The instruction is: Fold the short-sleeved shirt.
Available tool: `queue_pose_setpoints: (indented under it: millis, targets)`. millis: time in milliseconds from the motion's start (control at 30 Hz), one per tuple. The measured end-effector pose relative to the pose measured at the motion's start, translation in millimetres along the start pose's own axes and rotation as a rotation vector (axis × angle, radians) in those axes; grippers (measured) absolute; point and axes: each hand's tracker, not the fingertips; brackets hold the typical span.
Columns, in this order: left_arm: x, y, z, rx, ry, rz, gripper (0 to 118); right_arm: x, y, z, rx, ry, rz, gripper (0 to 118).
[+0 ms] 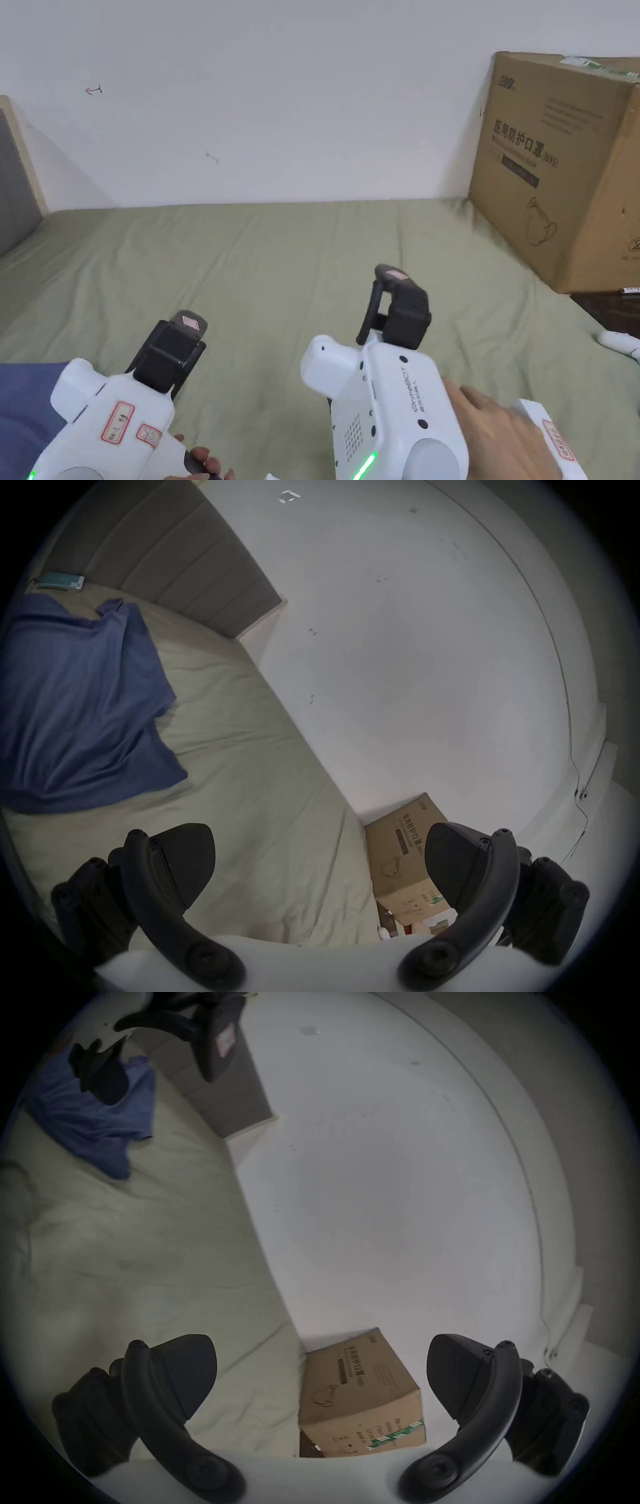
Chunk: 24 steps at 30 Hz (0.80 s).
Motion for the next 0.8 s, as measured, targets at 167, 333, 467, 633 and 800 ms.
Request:
queue_pose_setpoints:
  millis: [167, 333, 467, 633, 800]
  targets:
    - [34.1, 11.0, 2.6, 0.064, 0.001, -0.210, 118, 38.9, -2.7, -8.3, -0.068, 0.091, -0.443, 118]
    - [103.8, 14.4, 10.6, 0.137, 0.009, -0.813, 118, 102.9, -62.9, -13.9, -0.159, 0.035, -1.288, 118]
    - [108.5, -15.1, 8.4, 0.129, 0.083, -1.239, 118, 91.1, -124.8, -2.8, -0.257, -0.084, -1.579, 118]
    - [100.0, -14.9, 5.7, 0.052, 0.050, -1.043, 118, 83.3, -116.1, 7.5, -0.235, -0.124, -1.338, 118]
    - [113.1, -10.0, 13.2, 0.154, 0.052, -1.087, 118, 96.7, -89.1, 4.7, -0.158, -0.105, -1.161, 118]
